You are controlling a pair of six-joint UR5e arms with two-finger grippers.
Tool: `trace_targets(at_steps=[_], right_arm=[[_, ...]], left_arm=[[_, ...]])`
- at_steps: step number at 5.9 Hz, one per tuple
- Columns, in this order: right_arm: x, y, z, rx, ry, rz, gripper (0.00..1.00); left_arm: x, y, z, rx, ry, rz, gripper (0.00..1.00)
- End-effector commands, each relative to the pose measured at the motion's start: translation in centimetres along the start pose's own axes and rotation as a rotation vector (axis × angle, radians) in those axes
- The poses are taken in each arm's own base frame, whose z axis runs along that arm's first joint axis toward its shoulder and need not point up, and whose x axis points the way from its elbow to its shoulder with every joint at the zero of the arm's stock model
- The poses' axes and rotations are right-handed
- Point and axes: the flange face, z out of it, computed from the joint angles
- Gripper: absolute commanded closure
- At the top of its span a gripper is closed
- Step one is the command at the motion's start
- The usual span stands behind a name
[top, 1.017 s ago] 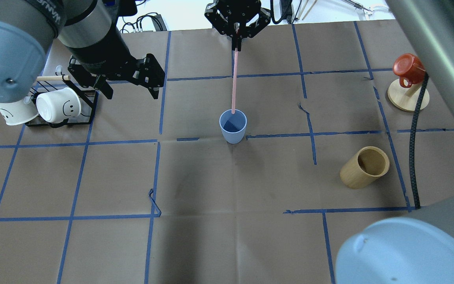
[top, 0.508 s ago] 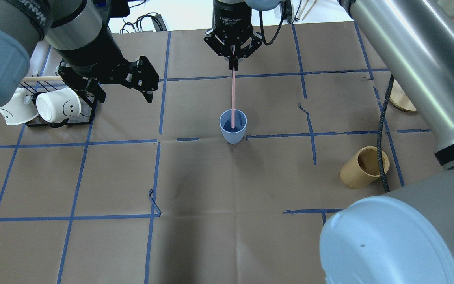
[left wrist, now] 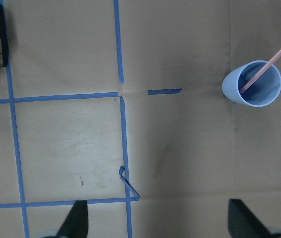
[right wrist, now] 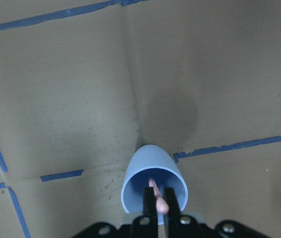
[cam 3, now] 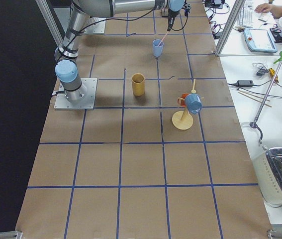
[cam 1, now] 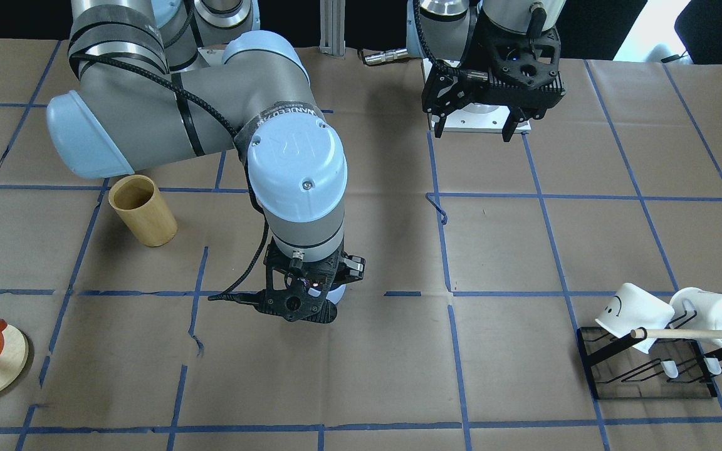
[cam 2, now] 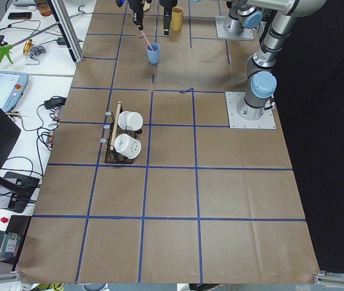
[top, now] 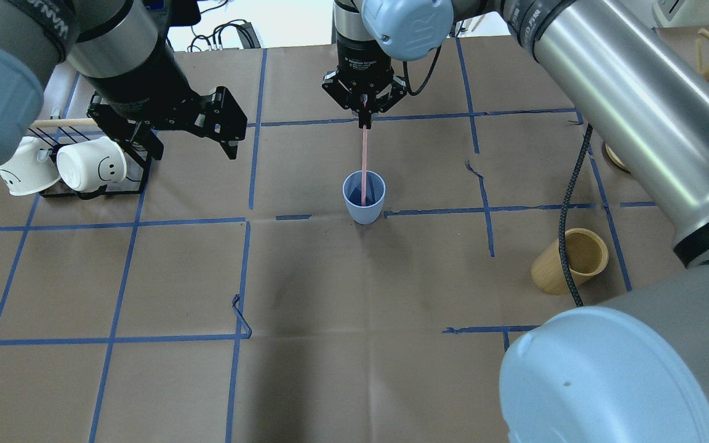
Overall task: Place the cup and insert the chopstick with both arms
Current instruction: 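Lower pink stick into blue cup with right gripper, then open right gripper and raise it away from the stick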
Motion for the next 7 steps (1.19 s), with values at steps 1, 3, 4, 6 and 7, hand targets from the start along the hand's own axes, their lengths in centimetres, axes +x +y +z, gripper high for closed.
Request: trace_targets(at_steps=[1,3,4,6,7], right_arm=[[0.1,-0.1,0.6,-0.003,0.000,0.003,0.01],[2.6,-1.0,-2.0,0.009,-0.011,0.020,0.00],[5.9,-0.8,-4.8,0.003,-0.007,-0.042,0.00],[16.2,0.9,-10.2,-0.065,0.010,-0.094,0.00],[19.8,4.0,-10.6,-0.070,0.002,-0.097,0.03]], left_arm=[[0.0,0.1,-0.1,0.001,-0.002,-0.002,0.01],[0.0,0.2,-0.3,0.003,-0.007,-0.005,0.01],[0.0,0.2,-0.3,0.003,-0.007,-0.005,0.01],[-0.1,0.4,-0.3,-0.006,-0.006,-0.006,0.01],[-0.1,0.4,-0.3,-0.006,-0.006,-0.006,0.01]])
